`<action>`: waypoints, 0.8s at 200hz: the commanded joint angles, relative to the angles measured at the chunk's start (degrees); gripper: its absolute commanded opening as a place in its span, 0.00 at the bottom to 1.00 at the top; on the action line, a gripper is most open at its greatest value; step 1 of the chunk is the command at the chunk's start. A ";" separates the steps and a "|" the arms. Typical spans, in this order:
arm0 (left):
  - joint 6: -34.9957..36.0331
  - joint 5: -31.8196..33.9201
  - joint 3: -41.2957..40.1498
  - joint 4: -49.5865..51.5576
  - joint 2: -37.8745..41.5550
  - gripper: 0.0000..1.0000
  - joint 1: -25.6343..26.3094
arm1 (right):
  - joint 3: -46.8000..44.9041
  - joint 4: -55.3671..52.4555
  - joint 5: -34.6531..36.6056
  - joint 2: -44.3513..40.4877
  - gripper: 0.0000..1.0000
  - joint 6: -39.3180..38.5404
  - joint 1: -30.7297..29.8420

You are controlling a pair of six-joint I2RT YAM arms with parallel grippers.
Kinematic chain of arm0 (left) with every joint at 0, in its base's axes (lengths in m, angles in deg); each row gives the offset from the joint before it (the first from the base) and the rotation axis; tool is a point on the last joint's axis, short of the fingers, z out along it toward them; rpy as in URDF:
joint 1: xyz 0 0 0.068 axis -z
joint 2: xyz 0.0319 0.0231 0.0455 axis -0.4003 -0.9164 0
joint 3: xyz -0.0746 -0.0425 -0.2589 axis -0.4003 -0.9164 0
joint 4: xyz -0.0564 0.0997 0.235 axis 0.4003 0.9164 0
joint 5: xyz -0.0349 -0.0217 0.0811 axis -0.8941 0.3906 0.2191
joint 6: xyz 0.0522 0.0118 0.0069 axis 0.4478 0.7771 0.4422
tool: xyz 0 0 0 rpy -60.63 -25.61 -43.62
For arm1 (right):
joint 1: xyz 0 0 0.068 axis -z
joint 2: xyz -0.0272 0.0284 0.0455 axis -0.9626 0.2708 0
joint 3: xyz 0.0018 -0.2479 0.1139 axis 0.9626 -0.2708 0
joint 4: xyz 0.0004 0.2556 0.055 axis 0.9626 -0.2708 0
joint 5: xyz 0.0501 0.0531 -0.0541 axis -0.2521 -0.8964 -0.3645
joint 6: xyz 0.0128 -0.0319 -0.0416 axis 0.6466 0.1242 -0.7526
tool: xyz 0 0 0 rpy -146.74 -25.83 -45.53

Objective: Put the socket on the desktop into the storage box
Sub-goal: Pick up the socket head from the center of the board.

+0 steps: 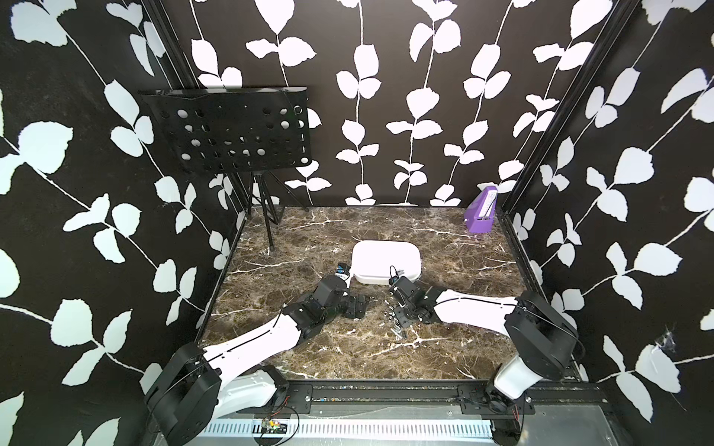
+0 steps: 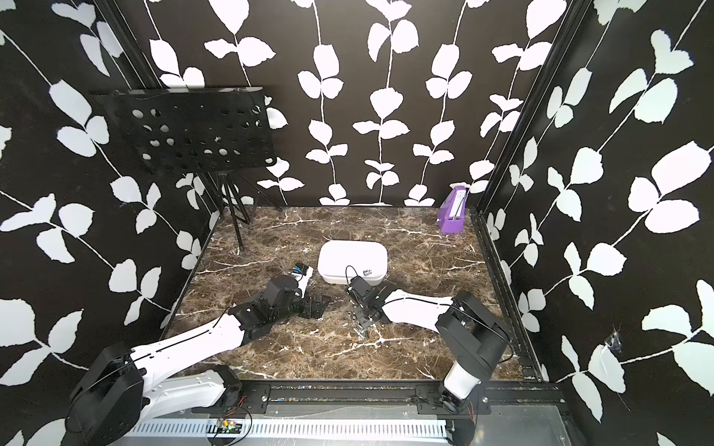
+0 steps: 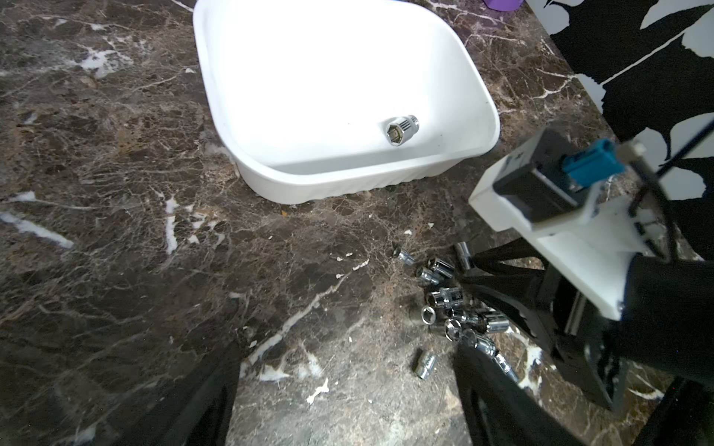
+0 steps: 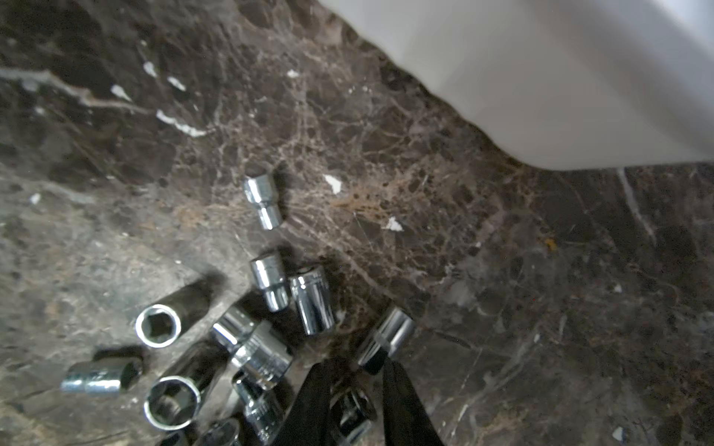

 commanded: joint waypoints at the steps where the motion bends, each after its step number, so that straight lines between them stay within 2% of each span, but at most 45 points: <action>1: 0.11 -0.20 1.37 -0.03 -0.13 0.88 -0.06 | 0.54 -0.78 1.10 0.05 0.27 0.91 0.13; 160: -0.46 -0.68 1.43 -0.26 -0.39 0.88 -0.01 | 0.18 -1.32 -1.01 1.54 0.34 2.18 2.84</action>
